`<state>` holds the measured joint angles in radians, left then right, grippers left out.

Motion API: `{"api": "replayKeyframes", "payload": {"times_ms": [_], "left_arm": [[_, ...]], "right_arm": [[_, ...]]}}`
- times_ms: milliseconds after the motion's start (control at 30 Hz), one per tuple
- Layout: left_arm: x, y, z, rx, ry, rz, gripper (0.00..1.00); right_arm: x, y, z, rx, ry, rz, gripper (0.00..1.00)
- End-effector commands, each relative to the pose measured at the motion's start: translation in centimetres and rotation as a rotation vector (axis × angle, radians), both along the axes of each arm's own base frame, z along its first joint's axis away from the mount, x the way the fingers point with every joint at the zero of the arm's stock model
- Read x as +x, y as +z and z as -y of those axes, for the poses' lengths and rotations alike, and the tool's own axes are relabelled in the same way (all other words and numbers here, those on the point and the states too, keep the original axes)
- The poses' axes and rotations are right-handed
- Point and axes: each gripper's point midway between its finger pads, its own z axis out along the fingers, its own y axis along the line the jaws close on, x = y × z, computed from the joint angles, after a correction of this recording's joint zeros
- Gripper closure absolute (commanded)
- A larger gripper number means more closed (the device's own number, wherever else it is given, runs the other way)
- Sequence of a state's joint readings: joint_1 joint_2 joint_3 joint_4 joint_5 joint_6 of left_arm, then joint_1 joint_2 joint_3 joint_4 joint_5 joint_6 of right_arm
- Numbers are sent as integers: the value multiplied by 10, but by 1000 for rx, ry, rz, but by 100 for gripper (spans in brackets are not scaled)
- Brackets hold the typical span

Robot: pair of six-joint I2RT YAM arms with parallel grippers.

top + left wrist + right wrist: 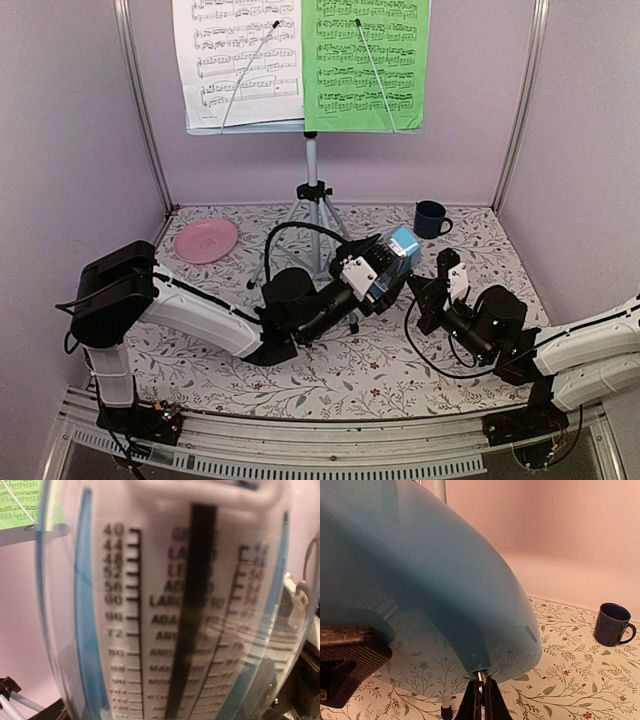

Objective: Set up the instrument practice props

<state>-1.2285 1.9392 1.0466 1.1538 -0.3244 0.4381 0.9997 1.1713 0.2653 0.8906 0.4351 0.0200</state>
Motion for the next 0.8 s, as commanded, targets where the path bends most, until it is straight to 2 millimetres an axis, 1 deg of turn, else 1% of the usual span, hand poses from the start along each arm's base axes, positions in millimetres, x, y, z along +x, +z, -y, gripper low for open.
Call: {"api": "replayKeyframes", "payload": {"times_ms": [0,267,500,567,733,767], "left_arm": [[-17,41,-17,-143,-29,72,78],[-24,32,-25,-133,-41,88,80],[-24,29,-27,-131,-36,89,80],[-22,30,-28,-133,-28,85,80],[-18,35,-26,-140,-28,60,81],[-17,36,-26,-140,-29,49,81]], "right_arm": [[2,30,15,229,9,-5,100],[9,35,34,415,17,-81,100],[11,32,37,499,37,-130,100],[11,30,33,506,56,-145,100],[8,22,15,433,126,-166,100],[7,20,11,413,147,-170,98]]}}
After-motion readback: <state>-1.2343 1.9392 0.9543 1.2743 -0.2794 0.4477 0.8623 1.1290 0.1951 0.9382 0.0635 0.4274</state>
